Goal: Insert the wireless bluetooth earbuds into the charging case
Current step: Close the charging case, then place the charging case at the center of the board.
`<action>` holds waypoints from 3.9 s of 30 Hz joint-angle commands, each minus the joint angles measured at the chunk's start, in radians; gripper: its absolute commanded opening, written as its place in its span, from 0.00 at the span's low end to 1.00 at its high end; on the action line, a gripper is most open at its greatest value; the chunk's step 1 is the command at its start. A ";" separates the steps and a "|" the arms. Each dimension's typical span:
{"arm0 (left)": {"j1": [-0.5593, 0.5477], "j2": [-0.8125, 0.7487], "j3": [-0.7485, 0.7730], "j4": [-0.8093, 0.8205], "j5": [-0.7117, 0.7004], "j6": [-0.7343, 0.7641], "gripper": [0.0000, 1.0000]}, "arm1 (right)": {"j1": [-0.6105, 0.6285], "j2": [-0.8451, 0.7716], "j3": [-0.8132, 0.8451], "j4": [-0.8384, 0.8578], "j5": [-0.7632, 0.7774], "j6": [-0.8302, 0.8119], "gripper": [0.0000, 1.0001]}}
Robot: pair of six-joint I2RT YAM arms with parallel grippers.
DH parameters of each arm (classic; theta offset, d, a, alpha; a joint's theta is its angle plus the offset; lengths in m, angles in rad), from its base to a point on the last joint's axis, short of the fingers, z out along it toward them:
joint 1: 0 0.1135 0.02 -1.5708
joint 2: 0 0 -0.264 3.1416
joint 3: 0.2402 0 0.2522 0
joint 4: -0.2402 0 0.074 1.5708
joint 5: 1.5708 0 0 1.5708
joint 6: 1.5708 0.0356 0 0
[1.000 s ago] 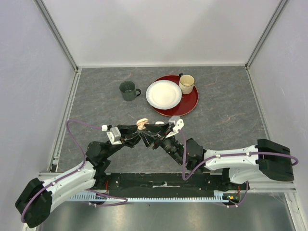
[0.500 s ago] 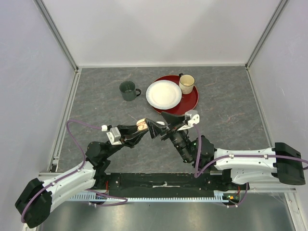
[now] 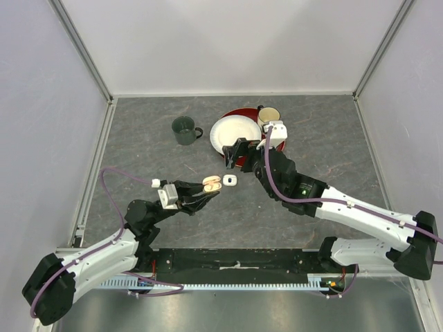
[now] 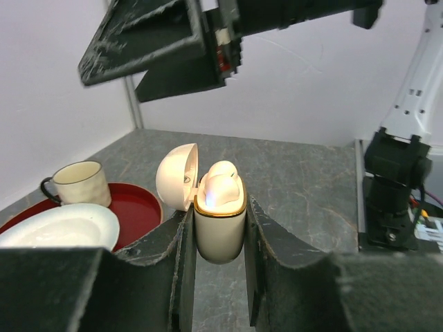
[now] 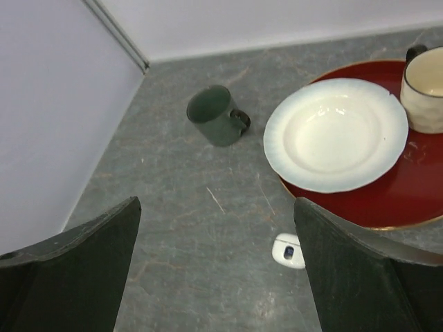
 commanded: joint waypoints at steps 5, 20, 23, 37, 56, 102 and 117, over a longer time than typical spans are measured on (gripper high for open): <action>0.001 0.009 0.081 -0.047 0.164 -0.011 0.02 | -0.065 0.068 0.093 -0.191 -0.301 0.057 0.98; 0.001 0.053 0.109 -0.064 0.204 0.000 0.02 | -0.066 0.118 0.059 -0.207 -0.374 0.106 0.98; 0.001 0.068 0.116 -0.061 0.207 -0.005 0.02 | -0.066 0.120 0.051 -0.207 -0.374 0.106 0.98; 0.002 0.070 0.124 -0.116 0.194 -0.005 0.02 | -0.069 0.049 0.017 -0.202 -0.332 0.110 0.98; 0.002 0.079 0.130 -0.136 0.117 -0.020 0.02 | -0.069 0.014 -0.075 -0.201 -0.443 0.149 0.98; 0.014 0.596 0.276 -0.406 -0.141 -0.914 0.02 | -0.303 -0.110 -0.236 -0.274 -0.334 0.305 0.98; 0.014 0.921 0.291 -0.187 -0.101 -1.094 0.02 | -0.309 -0.121 -0.248 -0.274 -0.351 0.284 0.98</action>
